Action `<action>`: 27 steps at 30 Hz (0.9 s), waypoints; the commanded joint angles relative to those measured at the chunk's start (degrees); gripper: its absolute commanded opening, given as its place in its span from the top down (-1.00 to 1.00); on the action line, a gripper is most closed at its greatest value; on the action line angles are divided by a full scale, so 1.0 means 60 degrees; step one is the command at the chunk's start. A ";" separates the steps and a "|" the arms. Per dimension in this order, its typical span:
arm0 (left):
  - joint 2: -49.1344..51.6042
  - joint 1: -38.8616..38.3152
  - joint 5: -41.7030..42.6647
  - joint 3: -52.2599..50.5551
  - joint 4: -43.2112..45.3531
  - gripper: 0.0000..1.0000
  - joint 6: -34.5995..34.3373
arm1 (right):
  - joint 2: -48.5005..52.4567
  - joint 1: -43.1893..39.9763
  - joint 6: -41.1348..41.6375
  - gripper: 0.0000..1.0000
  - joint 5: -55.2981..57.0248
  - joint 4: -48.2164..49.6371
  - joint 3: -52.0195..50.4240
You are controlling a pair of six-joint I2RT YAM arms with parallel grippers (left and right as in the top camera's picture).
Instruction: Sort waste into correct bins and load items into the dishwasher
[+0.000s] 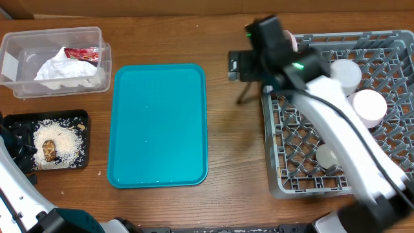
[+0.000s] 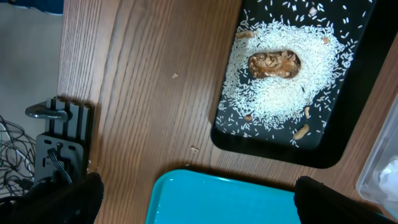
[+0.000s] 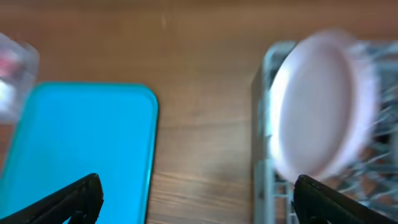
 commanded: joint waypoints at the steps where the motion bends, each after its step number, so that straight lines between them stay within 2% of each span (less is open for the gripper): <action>1: 0.0015 0.0015 -0.0033 -0.0040 -0.0015 -0.99 -0.0168 | -0.1246 -0.0474 -0.0368 -1.00 0.0361 0.0091 -0.0787; 5: 0.0018 0.0015 -0.0033 -0.0040 -0.0015 -1.00 -0.0168 | -0.2583 -0.1100 -0.0372 -0.99 0.0044 0.0954 -0.2670; 10: 0.0018 0.0015 -0.0033 -0.0040 -0.0015 -1.00 -0.0168 | -0.4550 -0.1712 -0.0375 -1.00 -0.0776 0.3060 -0.5588; 12: 0.0015 0.0015 -0.0033 -0.0040 -0.0015 -1.00 -0.0168 | -0.5803 -0.1836 -0.0372 -1.00 -0.0834 0.4258 -0.7216; 15: 0.0015 0.0015 -0.0033 -0.0040 -0.0015 -1.00 -0.0171 | -0.7056 -0.1851 -0.0379 -1.00 -0.0794 0.5399 -0.8670; 23: 0.0015 0.0015 -0.0036 -0.0040 -0.0015 -0.99 -0.0168 | -1.0422 -0.2229 -0.0357 -1.00 -0.0834 0.7187 -1.2098; 27: 0.0015 0.0015 -0.0036 -0.0040 -0.0015 -1.00 -0.0168 | -1.1788 -0.2568 -0.0335 -1.00 -0.0914 0.7745 -1.3289</action>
